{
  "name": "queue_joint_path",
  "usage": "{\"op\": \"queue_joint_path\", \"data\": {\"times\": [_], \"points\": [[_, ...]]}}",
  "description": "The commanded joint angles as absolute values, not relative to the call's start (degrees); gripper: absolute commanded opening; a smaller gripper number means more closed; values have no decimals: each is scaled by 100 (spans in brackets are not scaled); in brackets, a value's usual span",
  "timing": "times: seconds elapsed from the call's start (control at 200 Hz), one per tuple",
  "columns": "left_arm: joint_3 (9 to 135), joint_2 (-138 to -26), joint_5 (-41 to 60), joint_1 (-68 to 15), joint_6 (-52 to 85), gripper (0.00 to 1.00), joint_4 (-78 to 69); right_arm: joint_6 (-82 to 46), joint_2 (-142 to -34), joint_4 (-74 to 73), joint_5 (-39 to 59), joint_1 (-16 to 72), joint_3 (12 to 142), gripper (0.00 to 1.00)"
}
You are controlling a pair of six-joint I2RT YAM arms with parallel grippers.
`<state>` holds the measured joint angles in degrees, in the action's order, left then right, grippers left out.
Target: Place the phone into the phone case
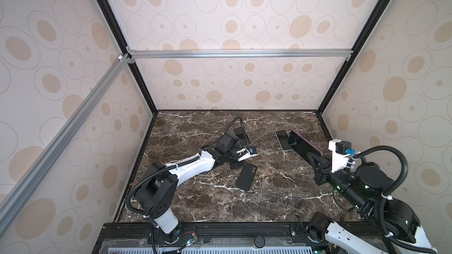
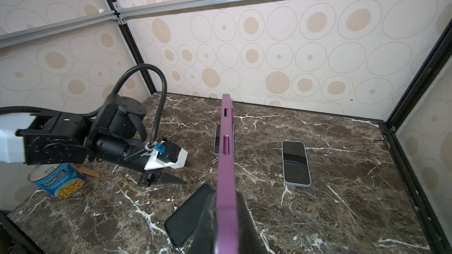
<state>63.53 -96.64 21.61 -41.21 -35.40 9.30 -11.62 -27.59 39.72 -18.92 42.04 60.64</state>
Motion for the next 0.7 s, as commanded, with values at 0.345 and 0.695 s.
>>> {"op": "queue_joint_path", "data": {"times": [0.345, 0.695], "points": [[7755, -11422, 2200, -4408, -3738, 39, 1158, -927, -2845, 3826, -2119, 4191, 6309, 0], [7673, -11825, 1817, -4421, -3596, 34, 1058, -948, -3113, 3772, -2126, 4185, 6256, 0]]}}
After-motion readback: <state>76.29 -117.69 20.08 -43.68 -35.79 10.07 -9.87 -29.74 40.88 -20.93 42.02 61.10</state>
